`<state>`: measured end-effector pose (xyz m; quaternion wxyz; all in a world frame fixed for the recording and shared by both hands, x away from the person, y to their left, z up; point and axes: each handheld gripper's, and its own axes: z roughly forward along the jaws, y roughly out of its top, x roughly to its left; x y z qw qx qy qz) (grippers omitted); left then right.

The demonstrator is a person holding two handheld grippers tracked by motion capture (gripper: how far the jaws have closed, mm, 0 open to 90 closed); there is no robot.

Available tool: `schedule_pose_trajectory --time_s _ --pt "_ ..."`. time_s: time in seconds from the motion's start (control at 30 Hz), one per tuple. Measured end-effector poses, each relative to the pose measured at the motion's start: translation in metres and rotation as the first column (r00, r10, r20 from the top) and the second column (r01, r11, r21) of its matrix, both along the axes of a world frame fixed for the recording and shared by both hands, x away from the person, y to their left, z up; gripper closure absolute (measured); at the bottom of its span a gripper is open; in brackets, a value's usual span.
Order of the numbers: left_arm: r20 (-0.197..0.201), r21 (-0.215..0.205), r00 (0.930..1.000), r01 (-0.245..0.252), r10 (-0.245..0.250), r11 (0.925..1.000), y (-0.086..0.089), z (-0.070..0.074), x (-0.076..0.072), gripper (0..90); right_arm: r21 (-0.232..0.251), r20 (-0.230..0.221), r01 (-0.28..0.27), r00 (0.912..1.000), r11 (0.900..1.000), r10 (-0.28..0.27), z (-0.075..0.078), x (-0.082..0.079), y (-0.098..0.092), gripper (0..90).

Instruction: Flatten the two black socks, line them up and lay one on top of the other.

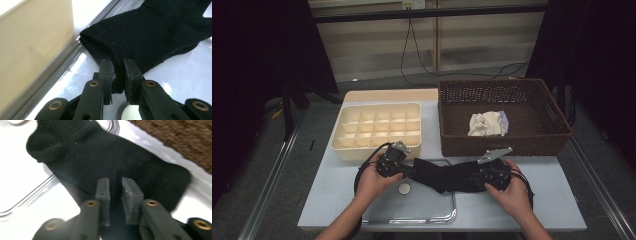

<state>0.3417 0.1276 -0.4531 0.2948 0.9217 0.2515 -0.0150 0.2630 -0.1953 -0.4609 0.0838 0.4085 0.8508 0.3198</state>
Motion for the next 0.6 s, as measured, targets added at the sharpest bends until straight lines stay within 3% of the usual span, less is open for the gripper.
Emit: schedule_pose_trajectory --time_s 0.1,0.23,0.33,0.43,0.47,0.6 --pt "-0.007 -0.012 0.9999 -0.011 0.011 0.9999 0.001 -0.001 -0.001 78.4 0.010 0.009 0.025 0.9996 1.000 -0.025 0.007 -0.004 -0.008 71.1" --pt "-0.006 0.004 1.0000 0.000 0.000 1.0000 0.001 0.000 0.000 78.3 0.002 0.019 0.115 0.9932 0.993 -0.115 0.013 -0.007 -0.031 65.9" --pt "-0.011 0.002 0.9999 -0.003 0.003 1.0000 0.001 0.000 0.000 78.2 0.005 -0.044 0.152 0.9874 0.988 -0.152 0.005 -0.007 -0.040 66.1" --pt "-0.012 0.002 0.9999 -0.004 0.004 1.0000 0.001 0.000 0.000 78.1 0.027 -0.079 0.136 0.9879 0.990 -0.133 -0.003 -0.007 -0.042 78.9" --pt "-0.013 0.002 0.9999 -0.004 0.004 1.0000 0.001 0.000 0.000 78.1 0.012 -0.081 0.132 0.9881 0.991 -0.131 -0.004 -0.006 -0.043 86.3" --pt "-0.021 -0.008 0.9998 0.008 -0.008 0.9999 0.000 0.000 0.001 78.2 -0.009 -0.056 0.189 0.9803 0.982 -0.189 -0.003 -0.003 -0.052 88.5"
